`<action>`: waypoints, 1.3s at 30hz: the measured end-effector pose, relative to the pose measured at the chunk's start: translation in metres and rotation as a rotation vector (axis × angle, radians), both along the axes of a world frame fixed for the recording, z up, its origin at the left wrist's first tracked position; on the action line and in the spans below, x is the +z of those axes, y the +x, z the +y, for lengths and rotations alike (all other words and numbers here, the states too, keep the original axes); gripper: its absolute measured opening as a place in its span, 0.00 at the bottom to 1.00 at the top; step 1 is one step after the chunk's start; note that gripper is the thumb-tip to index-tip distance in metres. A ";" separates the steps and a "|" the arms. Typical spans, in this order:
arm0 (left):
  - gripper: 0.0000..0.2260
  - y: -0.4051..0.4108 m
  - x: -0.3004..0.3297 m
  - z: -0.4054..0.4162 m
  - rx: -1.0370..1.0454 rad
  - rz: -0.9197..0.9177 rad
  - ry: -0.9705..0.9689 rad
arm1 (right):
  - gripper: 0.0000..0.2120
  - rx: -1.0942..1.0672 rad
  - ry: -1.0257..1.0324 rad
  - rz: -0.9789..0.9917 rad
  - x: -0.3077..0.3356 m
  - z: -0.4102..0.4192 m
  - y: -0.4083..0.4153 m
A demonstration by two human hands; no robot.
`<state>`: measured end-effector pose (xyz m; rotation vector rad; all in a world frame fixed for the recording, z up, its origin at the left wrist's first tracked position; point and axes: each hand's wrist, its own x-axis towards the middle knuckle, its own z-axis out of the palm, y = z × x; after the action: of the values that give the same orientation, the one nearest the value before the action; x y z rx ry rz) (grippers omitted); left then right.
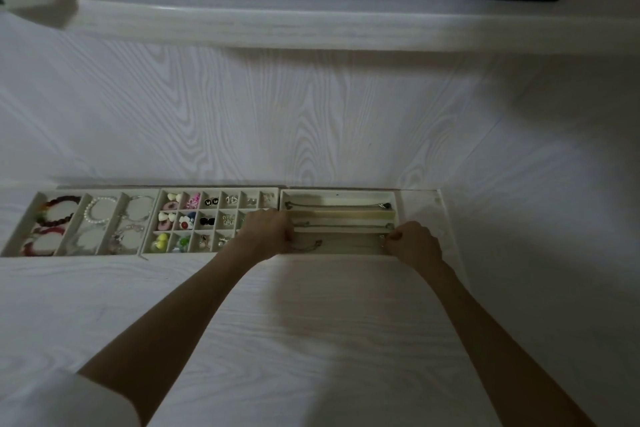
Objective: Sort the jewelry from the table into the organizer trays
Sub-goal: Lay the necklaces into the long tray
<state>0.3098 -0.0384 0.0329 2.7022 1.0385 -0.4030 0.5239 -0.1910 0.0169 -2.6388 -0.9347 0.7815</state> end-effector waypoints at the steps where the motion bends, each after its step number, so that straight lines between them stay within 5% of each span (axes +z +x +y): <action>1: 0.09 0.000 0.000 0.000 0.000 -0.002 0.002 | 0.06 0.006 0.007 0.014 0.001 0.000 0.001; 16: 0.07 0.002 0.000 -0.002 -0.054 0.042 0.051 | 0.14 0.067 -0.064 -0.083 -0.004 -0.003 0.005; 24: 0.10 0.004 -0.010 -0.001 -0.180 0.089 0.153 | 0.10 0.178 -0.120 -0.363 -0.004 -0.002 -0.002; 32: 0.11 -0.021 -0.009 -0.002 -0.155 -0.085 0.046 | 0.13 0.380 0.040 -0.327 0.008 -0.020 0.004; 39: 0.24 -0.027 0.008 -0.013 -0.288 0.160 -0.063 | 0.25 0.630 -0.106 -0.369 0.002 -0.041 0.000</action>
<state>0.2833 -0.0515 0.0408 2.8036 0.6576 -0.6996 0.5243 -0.2317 0.0193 -2.6346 -1.9272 0.4598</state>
